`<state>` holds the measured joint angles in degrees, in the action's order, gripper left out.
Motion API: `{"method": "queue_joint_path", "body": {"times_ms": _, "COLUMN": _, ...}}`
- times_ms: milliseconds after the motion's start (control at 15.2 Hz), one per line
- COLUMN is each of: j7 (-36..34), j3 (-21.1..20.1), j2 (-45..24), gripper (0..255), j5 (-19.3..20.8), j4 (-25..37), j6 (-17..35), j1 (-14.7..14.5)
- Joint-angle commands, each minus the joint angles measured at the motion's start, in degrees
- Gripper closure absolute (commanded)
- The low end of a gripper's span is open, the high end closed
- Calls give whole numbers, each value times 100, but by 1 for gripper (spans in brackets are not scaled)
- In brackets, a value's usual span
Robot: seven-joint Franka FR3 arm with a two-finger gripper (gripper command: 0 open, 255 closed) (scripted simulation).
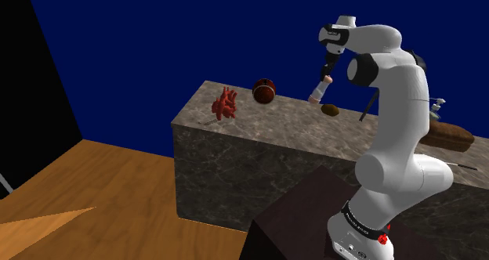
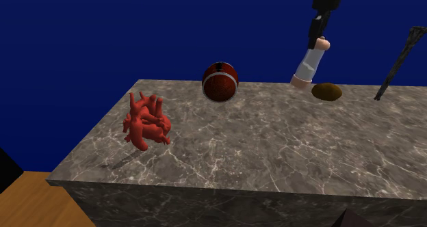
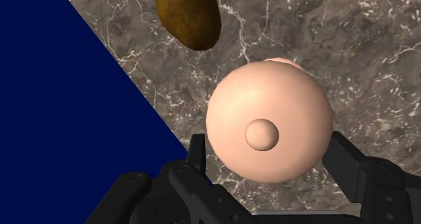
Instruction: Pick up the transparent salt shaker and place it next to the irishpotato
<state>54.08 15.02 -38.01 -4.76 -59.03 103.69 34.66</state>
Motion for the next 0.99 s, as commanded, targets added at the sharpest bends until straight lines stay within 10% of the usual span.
{"method": "queue_joint_path", "body": {"times_ms": 0, "j7": -6, "j3": -3, "j2": -1, "gripper": 255, "j5": 0, "j4": -163, "j6": 168, "j1": -18}}
{"method": "queue_joint_path", "body": {"times_ms": 924, "j7": -18, "j3": -17, "j2": -13, "gripper": 255, "j5": -7, "j4": -1028, "j6": 1036, "j1": -90}}
